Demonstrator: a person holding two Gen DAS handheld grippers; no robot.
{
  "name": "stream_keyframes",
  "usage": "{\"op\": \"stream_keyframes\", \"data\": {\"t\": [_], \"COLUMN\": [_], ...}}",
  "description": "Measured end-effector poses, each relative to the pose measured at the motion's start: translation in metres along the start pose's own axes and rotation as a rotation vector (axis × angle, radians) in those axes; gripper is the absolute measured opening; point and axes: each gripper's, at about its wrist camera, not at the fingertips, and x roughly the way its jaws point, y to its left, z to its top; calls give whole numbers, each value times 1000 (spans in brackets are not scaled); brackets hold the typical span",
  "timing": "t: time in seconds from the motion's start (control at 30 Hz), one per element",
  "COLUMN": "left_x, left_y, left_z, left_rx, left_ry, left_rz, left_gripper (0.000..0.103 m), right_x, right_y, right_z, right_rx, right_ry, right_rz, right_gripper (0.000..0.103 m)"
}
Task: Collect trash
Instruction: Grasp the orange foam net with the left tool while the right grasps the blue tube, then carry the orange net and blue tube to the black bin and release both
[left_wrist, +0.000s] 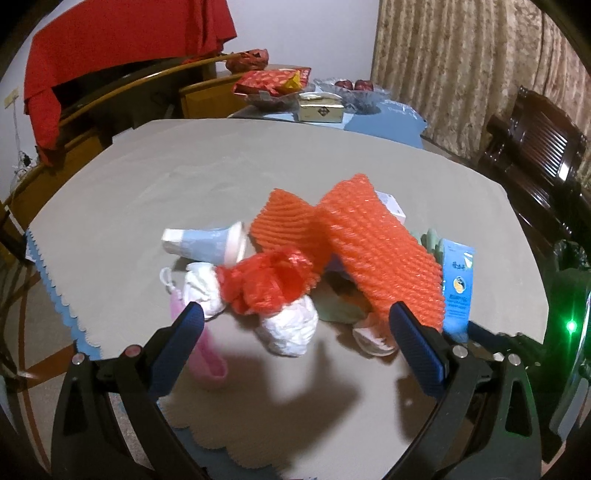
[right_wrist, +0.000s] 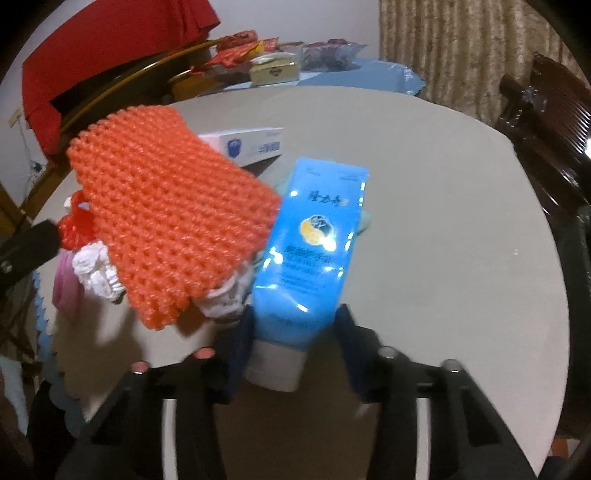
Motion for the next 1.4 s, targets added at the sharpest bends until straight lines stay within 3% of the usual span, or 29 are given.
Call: {"op": "stream_keyframes", "data": {"t": [0.3, 0.63, 0.7, 0.77, 0.93, 1.4], "left_x": [17, 33, 36, 43, 41, 15], "left_y": [-28, -45, -46, -46, -47, -47], "left_z": [7, 11, 11, 11, 12, 17], "left_rx": [32, 54, 56, 49, 43, 39], "left_ry": [11, 20, 27, 65, 61, 12], "left_rz": [-22, -29, -31, -55, -89, -109], "left_gripper": [97, 95, 75, 43, 16, 10], "right_x": [-15, -13, -14, -15, -17, -35], "right_y": [-27, -45, -47, -47, -47, -51], "right_z": [9, 11, 10, 11, 11, 10], "right_rx": [72, 97, 97, 97, 96, 97], "right_ry": [-60, -64, -68, -70, -77, -116], "right_rz": [-11, -8, -7, -4, -6, -21], "right_gripper": [42, 42, 42, 42, 42, 42]}}
